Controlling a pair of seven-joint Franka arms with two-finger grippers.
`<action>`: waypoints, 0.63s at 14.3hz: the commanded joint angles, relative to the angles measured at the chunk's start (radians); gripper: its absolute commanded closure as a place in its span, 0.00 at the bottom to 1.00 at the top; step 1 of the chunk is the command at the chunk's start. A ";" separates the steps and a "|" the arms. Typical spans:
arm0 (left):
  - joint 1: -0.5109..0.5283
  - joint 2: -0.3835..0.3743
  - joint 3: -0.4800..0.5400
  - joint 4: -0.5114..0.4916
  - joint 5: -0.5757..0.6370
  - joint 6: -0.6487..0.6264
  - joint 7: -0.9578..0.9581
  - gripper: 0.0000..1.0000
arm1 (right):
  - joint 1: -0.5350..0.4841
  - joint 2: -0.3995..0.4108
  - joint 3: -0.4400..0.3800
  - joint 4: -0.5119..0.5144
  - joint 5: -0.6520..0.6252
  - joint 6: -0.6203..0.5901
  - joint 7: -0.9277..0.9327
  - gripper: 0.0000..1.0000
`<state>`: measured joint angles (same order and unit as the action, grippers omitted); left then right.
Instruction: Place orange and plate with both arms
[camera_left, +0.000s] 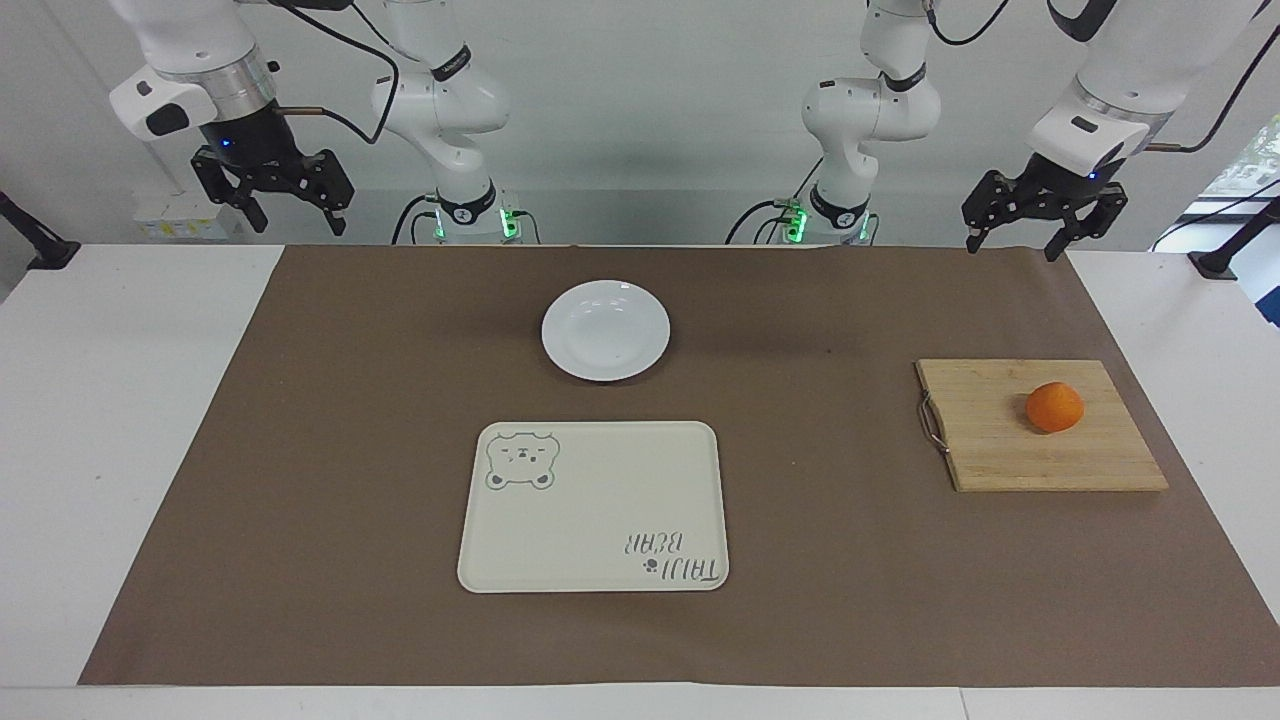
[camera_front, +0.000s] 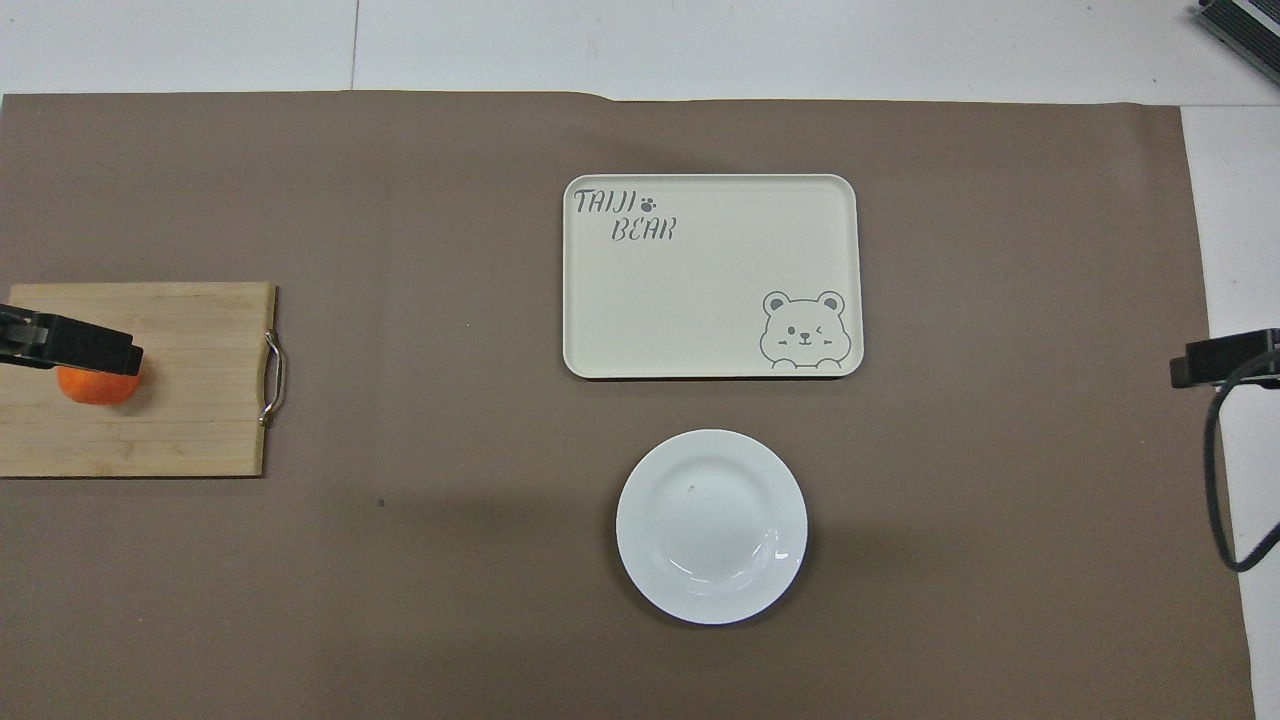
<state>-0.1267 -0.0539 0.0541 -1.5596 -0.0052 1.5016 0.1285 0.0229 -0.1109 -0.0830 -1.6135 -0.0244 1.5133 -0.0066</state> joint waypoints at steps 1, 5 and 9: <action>-0.004 -0.029 0.006 -0.031 -0.010 0.011 -0.003 0.00 | -0.001 -0.026 0.003 -0.029 -0.008 0.002 -0.003 0.00; 0.002 -0.029 0.006 -0.033 -0.010 0.014 0.008 0.00 | -0.003 -0.027 0.002 -0.034 -0.008 -0.001 -0.003 0.00; 0.002 -0.029 0.006 -0.033 -0.010 0.019 0.008 0.00 | -0.001 -0.027 0.003 -0.032 -0.008 -0.001 -0.003 0.00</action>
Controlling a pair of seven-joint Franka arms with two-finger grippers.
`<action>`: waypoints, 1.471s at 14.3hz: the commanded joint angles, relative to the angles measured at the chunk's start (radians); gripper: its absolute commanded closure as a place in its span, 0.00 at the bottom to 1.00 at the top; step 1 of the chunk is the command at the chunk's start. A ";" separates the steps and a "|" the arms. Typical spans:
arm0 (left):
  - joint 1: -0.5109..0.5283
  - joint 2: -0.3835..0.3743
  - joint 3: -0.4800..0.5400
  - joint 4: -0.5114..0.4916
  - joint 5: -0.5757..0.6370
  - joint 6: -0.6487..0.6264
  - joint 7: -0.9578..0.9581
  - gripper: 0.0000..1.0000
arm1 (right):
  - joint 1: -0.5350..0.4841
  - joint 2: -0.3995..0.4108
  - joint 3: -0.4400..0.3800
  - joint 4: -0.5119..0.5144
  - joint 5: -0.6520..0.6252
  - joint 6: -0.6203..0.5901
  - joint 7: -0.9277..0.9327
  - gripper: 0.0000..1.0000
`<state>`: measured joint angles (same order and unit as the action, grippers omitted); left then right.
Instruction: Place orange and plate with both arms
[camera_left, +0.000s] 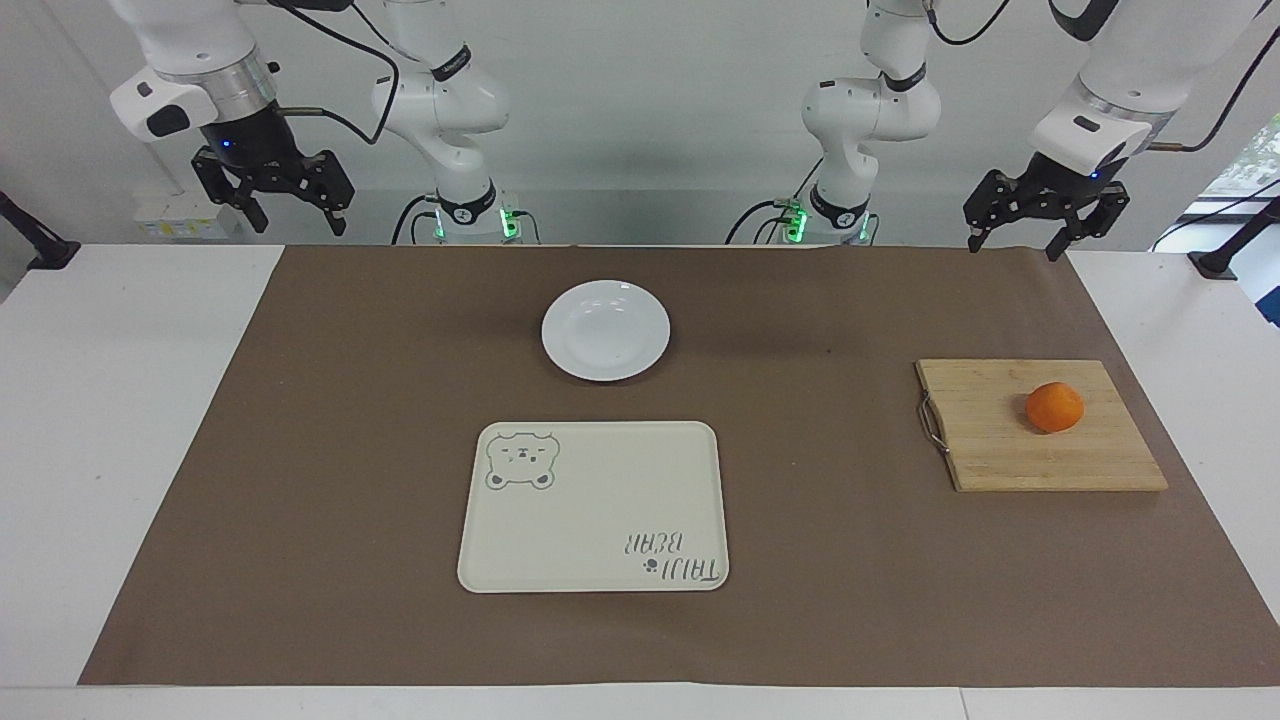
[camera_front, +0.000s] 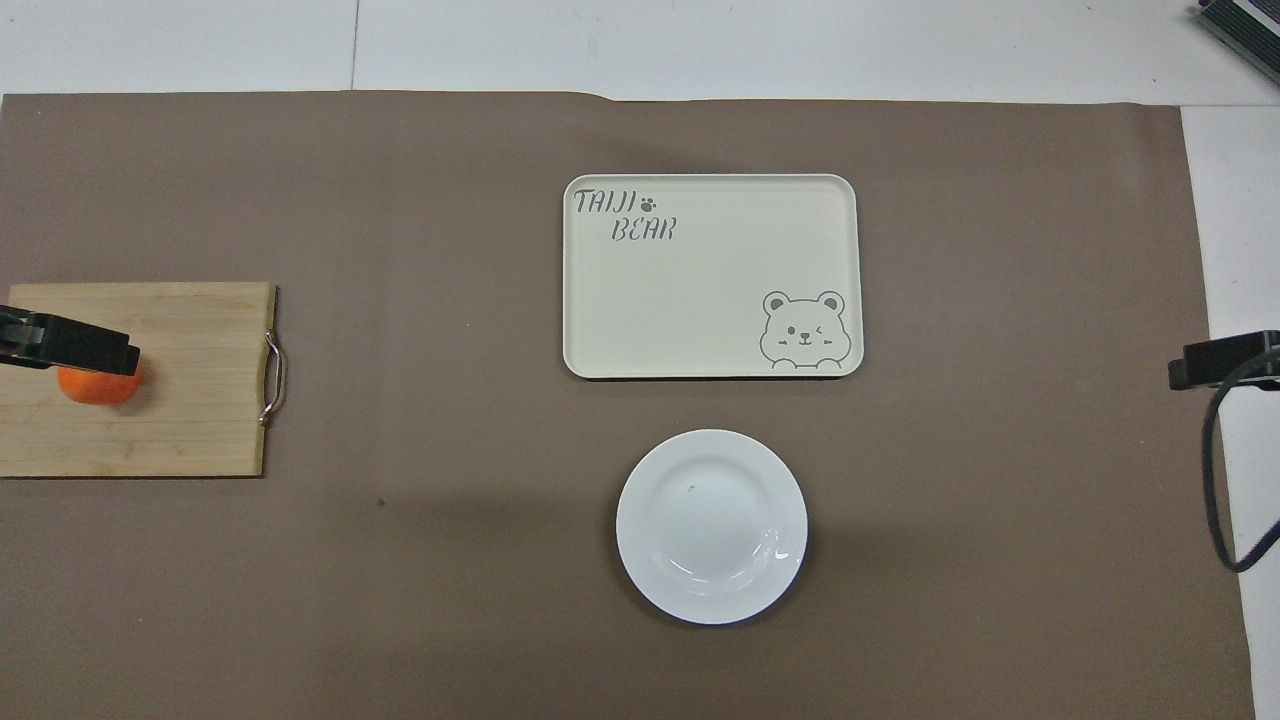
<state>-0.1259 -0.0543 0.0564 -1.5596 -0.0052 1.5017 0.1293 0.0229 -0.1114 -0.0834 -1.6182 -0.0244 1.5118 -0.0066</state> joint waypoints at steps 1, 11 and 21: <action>0.002 -0.029 0.002 -0.033 -0.010 0.020 0.007 0.00 | -0.001 -0.025 0.002 -0.028 -0.008 0.004 -0.004 0.00; 0.017 -0.024 0.007 -0.037 -0.010 0.054 0.015 0.00 | -0.011 -0.027 0.001 -0.026 -0.008 -0.021 -0.004 0.00; 0.204 0.051 0.007 -0.253 -0.041 0.353 0.248 0.00 | -0.001 -0.021 0.002 -0.026 -0.008 0.016 -0.004 0.00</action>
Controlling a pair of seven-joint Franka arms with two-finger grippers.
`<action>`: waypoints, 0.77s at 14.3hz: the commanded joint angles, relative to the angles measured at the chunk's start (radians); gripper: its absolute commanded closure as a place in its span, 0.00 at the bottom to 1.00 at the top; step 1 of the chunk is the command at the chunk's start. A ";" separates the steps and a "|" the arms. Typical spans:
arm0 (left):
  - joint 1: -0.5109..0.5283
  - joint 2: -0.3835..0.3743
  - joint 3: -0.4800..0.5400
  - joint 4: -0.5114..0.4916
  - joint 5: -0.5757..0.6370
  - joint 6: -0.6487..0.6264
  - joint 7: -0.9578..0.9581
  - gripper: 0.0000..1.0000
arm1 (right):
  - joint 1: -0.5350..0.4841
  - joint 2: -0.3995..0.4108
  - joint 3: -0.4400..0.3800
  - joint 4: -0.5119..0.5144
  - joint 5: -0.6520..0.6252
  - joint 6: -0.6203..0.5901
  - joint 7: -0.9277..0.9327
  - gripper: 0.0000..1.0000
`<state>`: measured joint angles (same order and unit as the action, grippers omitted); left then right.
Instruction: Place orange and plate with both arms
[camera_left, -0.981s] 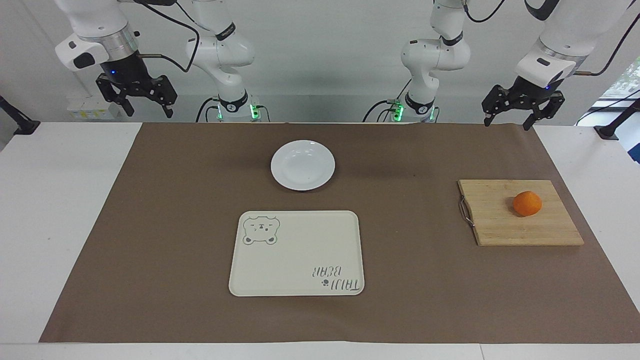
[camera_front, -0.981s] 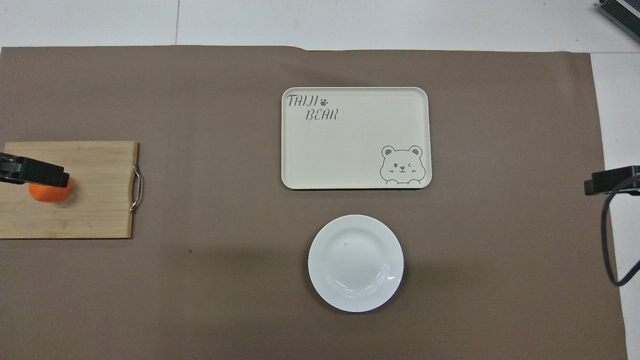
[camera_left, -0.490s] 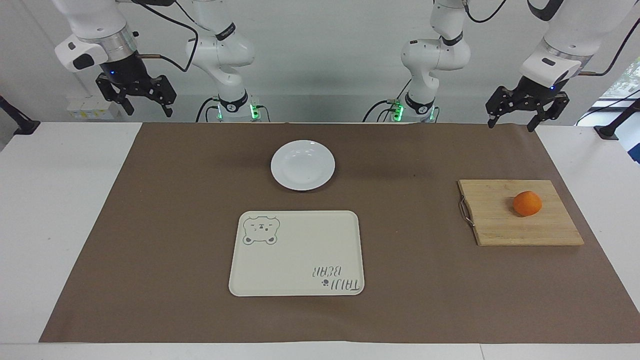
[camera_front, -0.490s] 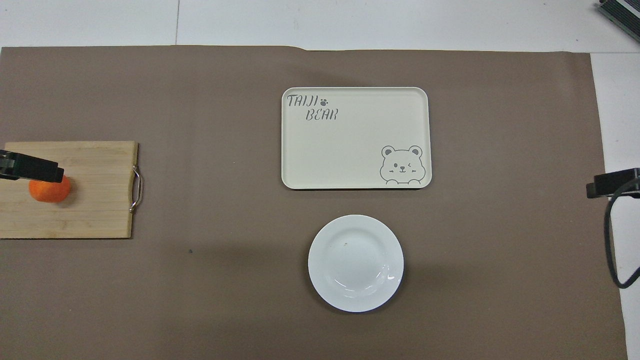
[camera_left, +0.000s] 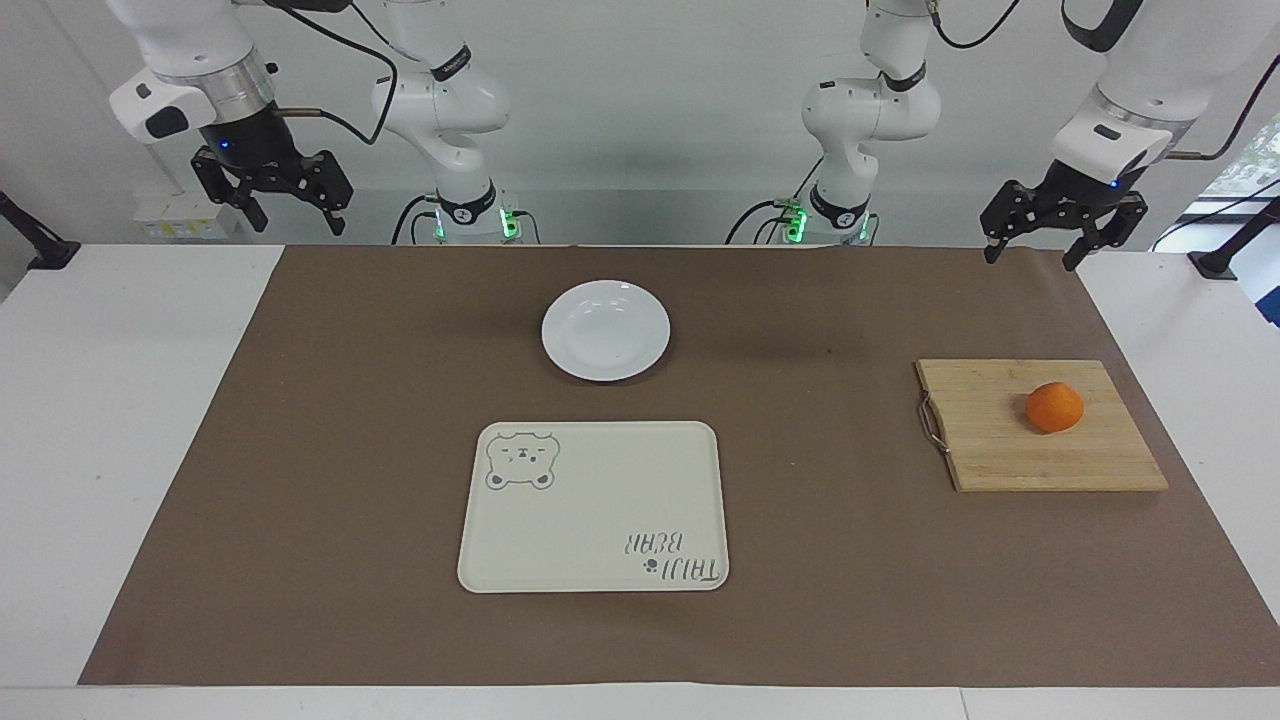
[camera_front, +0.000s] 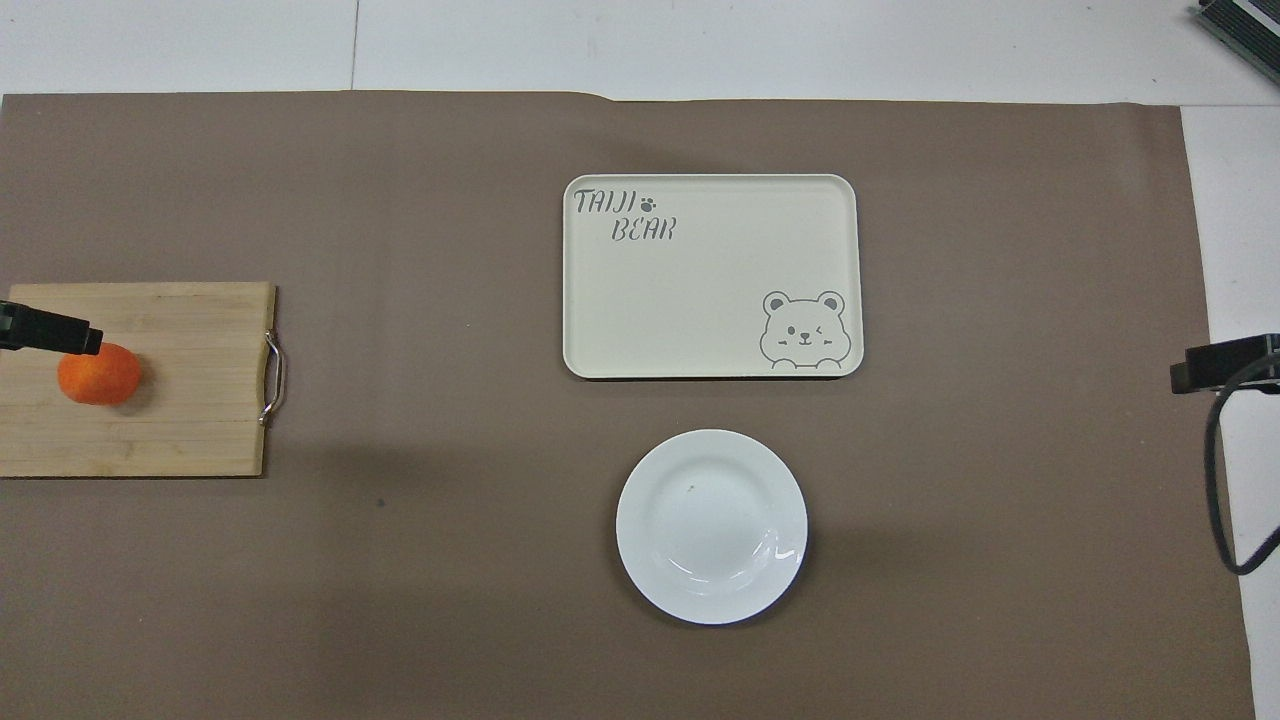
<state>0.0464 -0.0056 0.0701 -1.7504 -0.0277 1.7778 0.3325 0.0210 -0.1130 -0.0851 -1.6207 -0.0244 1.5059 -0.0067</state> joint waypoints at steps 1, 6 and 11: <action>0.056 0.024 -0.007 -0.081 -0.018 0.110 0.057 0.00 | 0.001 -0.019 0.004 -0.024 -0.008 0.031 -0.004 0.00; 0.125 0.117 -0.007 -0.116 -0.018 0.219 0.126 0.00 | 0.001 -0.019 0.004 -0.024 -0.008 0.030 -0.018 0.00; 0.182 0.245 -0.009 -0.118 -0.044 0.372 0.163 0.00 | -0.001 -0.014 0.004 -0.024 -0.008 0.033 -0.022 0.00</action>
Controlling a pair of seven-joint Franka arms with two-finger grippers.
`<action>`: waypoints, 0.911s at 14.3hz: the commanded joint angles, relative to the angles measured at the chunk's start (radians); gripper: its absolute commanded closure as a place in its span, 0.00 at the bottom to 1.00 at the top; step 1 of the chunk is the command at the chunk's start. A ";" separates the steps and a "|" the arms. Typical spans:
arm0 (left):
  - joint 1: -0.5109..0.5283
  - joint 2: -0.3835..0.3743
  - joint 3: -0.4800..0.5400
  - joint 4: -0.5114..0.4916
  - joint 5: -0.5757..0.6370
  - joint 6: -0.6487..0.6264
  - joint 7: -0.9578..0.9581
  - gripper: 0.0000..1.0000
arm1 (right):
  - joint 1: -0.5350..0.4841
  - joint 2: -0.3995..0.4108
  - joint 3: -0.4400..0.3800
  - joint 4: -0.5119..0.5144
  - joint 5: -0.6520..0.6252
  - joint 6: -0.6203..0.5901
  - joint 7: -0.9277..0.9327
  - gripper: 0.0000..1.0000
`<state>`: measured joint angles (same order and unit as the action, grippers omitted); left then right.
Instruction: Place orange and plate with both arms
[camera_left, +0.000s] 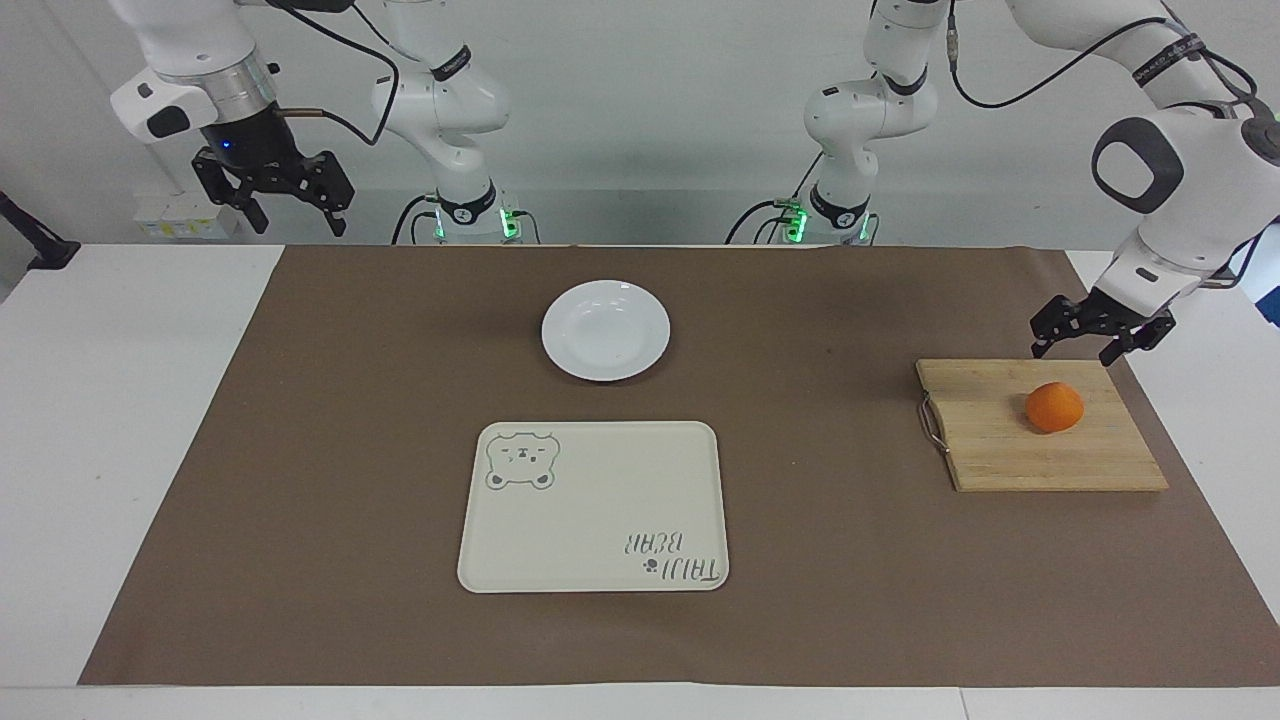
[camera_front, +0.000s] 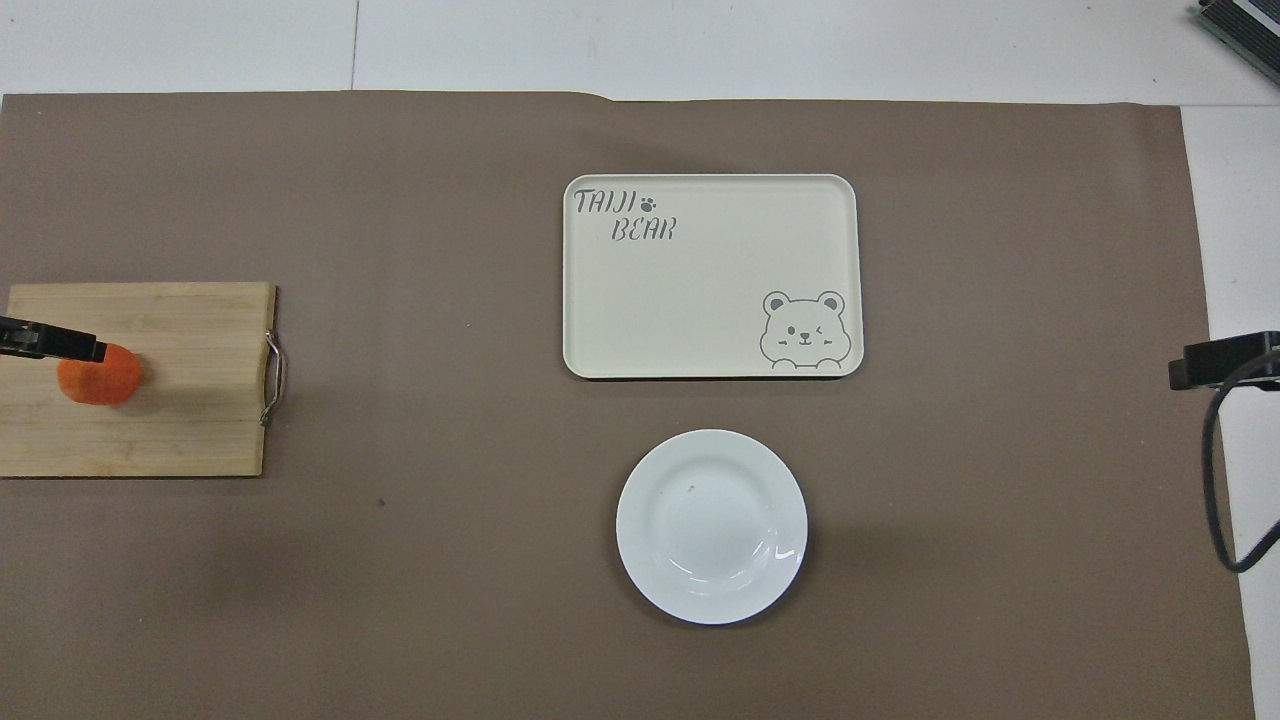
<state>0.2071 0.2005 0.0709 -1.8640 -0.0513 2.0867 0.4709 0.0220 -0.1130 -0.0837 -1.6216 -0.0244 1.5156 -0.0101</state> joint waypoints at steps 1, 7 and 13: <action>0.028 0.057 -0.008 -0.004 -0.021 0.088 0.038 0.00 | -0.002 -0.014 0.001 -0.023 -0.008 0.022 -0.019 0.00; 0.044 0.106 -0.010 -0.001 -0.047 0.153 0.052 0.00 | -0.005 -0.014 0.002 -0.024 -0.009 0.023 -0.018 0.00; 0.052 0.165 -0.010 -0.009 -0.076 0.185 0.060 0.00 | -0.013 -0.014 0.001 -0.024 -0.011 0.023 -0.019 0.00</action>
<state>0.2442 0.3568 0.0689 -1.8644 -0.0920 2.2511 0.5047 0.0212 -0.1130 -0.0847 -1.6223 -0.0244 1.5156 -0.0103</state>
